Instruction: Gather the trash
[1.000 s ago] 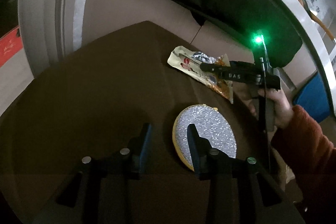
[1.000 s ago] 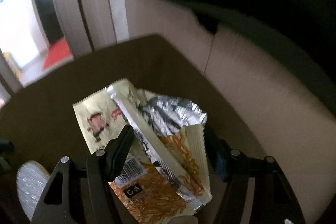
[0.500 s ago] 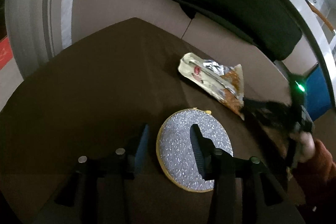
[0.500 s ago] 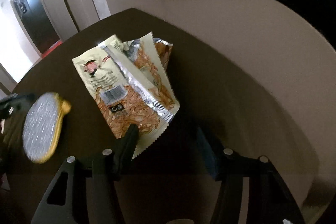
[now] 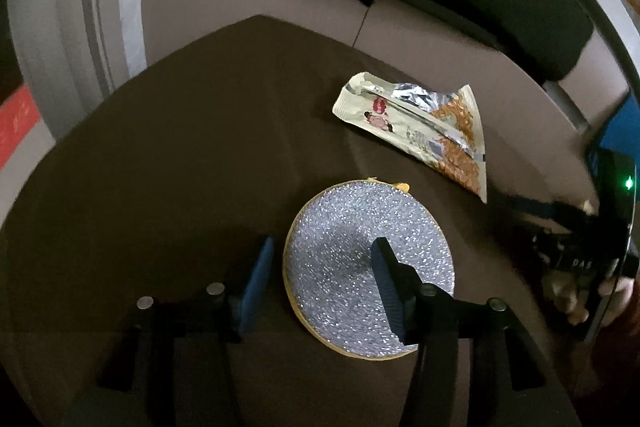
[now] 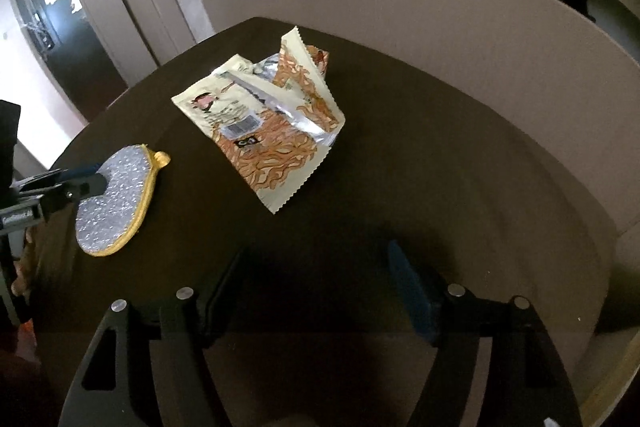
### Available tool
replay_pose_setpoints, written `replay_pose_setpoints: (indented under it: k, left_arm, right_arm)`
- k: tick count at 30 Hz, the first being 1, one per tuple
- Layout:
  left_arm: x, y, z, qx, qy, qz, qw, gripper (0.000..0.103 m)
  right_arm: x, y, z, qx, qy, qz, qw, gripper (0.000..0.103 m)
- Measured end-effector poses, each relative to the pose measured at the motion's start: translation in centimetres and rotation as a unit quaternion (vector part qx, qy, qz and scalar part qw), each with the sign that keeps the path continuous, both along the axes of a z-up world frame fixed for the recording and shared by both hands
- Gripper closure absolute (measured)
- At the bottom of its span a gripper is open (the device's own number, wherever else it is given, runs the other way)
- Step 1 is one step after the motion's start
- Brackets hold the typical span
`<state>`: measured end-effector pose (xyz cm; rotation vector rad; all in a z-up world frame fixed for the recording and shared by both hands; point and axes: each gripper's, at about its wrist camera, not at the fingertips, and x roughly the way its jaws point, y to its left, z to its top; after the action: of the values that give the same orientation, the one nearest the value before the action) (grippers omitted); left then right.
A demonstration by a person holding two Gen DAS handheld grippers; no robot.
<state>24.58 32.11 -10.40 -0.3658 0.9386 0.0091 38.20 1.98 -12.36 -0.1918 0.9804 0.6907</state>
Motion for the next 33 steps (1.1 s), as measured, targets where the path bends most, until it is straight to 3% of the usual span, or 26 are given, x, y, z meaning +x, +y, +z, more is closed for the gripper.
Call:
replay_pose_setpoints:
  k: [2, 3, 4, 7, 13, 18, 22, 27, 30, 31, 33]
  left_arm:
    - [-0.2, 0.5, 0.1, -0.026, 0.004, 0.004, 0.9997, 0.051]
    - [-0.4, 0.7, 0.0, -0.036, 0.005, 0.006, 0.9993, 0.051]
    - [-0.6, 1.2, 0.0, -0.056, 0.007, 0.011, 0.9984, 0.051]
    - [-1.0, 2.2, -0.1, -0.102, 0.012, 0.026, 0.9944, 0.051]
    - [-1.1, 3.0, -0.5, -0.153, 0.01, 0.056, 0.9866, 0.051]
    - [-0.8, 3.1, -0.7, -0.17, 0.001, 0.071, 0.9829, 0.051]
    - [-0.8, 2.6, -0.8, -0.168, -0.001, 0.059, 0.984, 0.052]
    - [-0.8, 1.9, -0.9, -0.231, 0.008, 0.03, 0.9724, 0.052]
    - [-0.8, 1.1, -0.3, -0.215, -0.002, 0.024, 0.9764, 0.069]
    - [-0.8, 1.0, -0.1, -0.205, -0.009, 0.024, 0.9783, 0.081]
    - [-0.8, 0.7, 0.5, -0.19, -0.022, 0.026, 0.9812, 0.084]
  right_arm:
    - [-0.4, -0.4, 0.2, 0.023, 0.016, -0.008, 1.0, 0.055]
    - [-0.7, -0.3, 0.3, 0.037, 0.029, -0.004, 0.999, 0.074]
    - [-1.3, 0.0, 0.5, 0.047, 0.035, 0.001, 0.998, 0.085]
    - [-3.6, 2.3, 1.6, 0.057, 0.009, 0.02, 0.998, 0.094]
    - [-7.2, 8.1, 1.8, 0.117, 0.046, 0.092, 0.988, 0.096]
    - [-7.4, 10.2, -0.7, 0.108, 0.08, 0.089, 0.987, 0.096]
    - [-7.0, 10.4, -1.0, 0.119, 0.088, 0.08, 0.986, 0.098]
    - [-6.8, 10.4, -1.2, 0.119, 0.083, 0.082, 0.986, 0.098]
    - [-6.7, 10.3, -1.4, 0.125, 0.086, 0.082, 0.985, 0.098]
    - [-6.6, 10.1, -1.4, 0.126, 0.087, 0.082, 0.985, 0.098]
    - [-6.7, 9.6, -1.1, 0.123, 0.076, 0.085, 0.986, 0.094]
